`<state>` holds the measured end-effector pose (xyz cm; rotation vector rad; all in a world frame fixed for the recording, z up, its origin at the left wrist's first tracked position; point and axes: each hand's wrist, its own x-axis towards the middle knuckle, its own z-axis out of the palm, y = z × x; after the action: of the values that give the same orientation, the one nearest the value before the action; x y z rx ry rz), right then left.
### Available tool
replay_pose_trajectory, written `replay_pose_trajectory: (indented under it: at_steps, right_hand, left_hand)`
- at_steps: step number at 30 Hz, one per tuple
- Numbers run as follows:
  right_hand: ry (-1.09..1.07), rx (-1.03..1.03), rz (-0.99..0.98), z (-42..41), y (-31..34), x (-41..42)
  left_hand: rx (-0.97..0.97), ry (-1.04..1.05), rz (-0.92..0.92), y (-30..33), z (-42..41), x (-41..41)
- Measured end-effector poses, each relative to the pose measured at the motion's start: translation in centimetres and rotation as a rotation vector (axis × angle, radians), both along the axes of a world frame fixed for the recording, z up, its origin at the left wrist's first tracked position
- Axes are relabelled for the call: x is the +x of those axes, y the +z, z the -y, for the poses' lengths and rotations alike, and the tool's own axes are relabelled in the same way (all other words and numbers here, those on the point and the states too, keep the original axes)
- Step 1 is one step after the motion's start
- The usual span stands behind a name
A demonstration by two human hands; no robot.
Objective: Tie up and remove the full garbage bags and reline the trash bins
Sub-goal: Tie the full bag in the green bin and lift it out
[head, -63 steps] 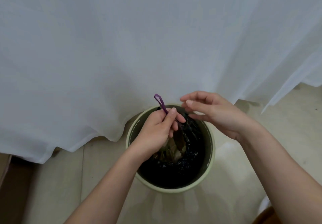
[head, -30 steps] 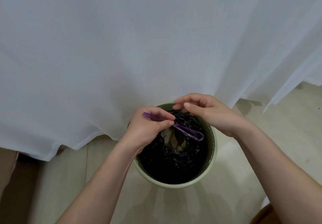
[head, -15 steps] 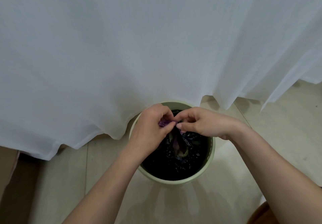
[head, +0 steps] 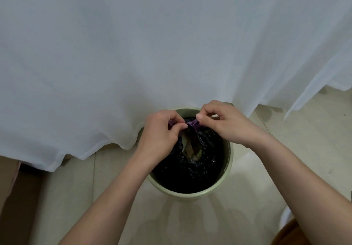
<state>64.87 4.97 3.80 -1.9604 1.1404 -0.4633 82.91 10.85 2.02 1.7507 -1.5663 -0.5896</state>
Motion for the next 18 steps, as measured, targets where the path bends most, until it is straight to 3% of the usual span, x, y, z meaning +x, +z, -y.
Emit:
replay_pose_trajectory:
  at_steps: [4,7,9,12,18]
  right_hand:
    - [-0.097,-0.158,-0.191,1.8,-0.8,-2.8]
    - [-0.099,-0.040,-0.346,2.3,-2.0,-4.7]
    - [-0.138,0.054,-0.279,2.4,-2.5,-4.9]
    - [-0.259,0.206,0.022,2.6,-2.0,-4.5]
    - [-0.152,0.678,0.665,1.3,-1.0,-1.6]
  left_hand:
    - [0.166,0.033,0.166,-0.5,-0.4,1.4]
    - [0.273,0.047,0.205,-1.4,-0.9,2.1]
    - [0.275,0.042,0.201,-1.7,-0.9,2.1]
    - [0.234,0.022,-0.107,-1.5,-0.4,1.8]
    - [0.210,-0.113,-0.866,-0.9,0.0,-0.6]
